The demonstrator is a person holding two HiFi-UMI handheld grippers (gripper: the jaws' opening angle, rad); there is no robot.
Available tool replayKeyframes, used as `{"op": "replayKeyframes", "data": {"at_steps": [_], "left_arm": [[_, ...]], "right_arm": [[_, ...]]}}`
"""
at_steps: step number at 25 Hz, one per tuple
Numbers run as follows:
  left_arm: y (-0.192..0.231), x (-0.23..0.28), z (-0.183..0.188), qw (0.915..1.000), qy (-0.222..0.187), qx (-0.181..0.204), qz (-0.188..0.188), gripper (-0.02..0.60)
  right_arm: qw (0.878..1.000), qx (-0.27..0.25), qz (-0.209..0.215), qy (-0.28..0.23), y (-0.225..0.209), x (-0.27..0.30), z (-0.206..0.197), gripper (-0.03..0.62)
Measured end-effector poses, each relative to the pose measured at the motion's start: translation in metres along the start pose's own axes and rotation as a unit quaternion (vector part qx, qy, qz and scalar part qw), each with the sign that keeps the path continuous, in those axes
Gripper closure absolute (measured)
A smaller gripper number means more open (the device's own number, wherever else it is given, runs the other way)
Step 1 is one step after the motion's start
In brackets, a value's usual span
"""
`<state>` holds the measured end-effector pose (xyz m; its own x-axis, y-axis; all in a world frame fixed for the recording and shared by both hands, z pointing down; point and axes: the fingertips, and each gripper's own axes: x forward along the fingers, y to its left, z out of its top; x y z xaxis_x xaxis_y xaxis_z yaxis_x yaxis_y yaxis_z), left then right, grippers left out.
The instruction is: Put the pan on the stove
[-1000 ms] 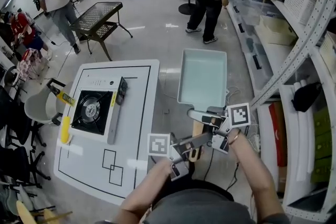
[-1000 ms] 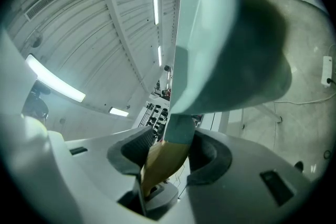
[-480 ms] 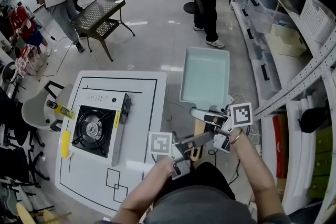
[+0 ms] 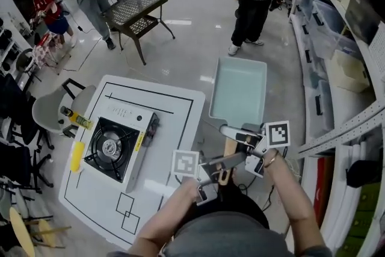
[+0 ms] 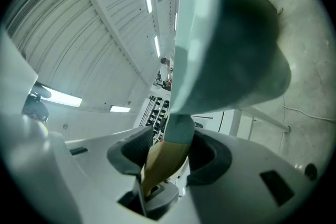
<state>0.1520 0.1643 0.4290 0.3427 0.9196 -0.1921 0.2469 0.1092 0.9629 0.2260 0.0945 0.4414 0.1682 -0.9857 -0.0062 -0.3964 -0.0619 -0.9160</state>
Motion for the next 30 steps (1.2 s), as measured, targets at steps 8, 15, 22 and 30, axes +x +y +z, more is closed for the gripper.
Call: {"op": "replayKeyframes", "data": {"at_steps": [8, 15, 22, 30], "left_arm": [[0.003, -0.002, 0.047, 0.9968, -0.075, 0.026, 0.006, 0.538], [-0.008, -0.021, 0.065, 0.9837, -0.173, 0.045, 0.023, 0.538], [-0.014, -0.073, 0.073, 0.9549, -0.284, 0.065, 0.057, 0.537], [-0.023, -0.141, 0.06, 0.9048, -0.409, 0.079, 0.089, 0.537]], "right_arm": [[0.997, -0.009, 0.03, 0.076, -0.005, 0.035, 0.024, 0.41], [0.984, 0.012, 0.066, 0.165, 0.009, 0.069, 0.01, 0.41], [0.955, 0.013, 0.119, 0.27, 0.024, 0.122, -0.03, 0.41], [0.906, 0.025, 0.165, 0.388, 0.044, 0.169, -0.101, 0.41]]}}
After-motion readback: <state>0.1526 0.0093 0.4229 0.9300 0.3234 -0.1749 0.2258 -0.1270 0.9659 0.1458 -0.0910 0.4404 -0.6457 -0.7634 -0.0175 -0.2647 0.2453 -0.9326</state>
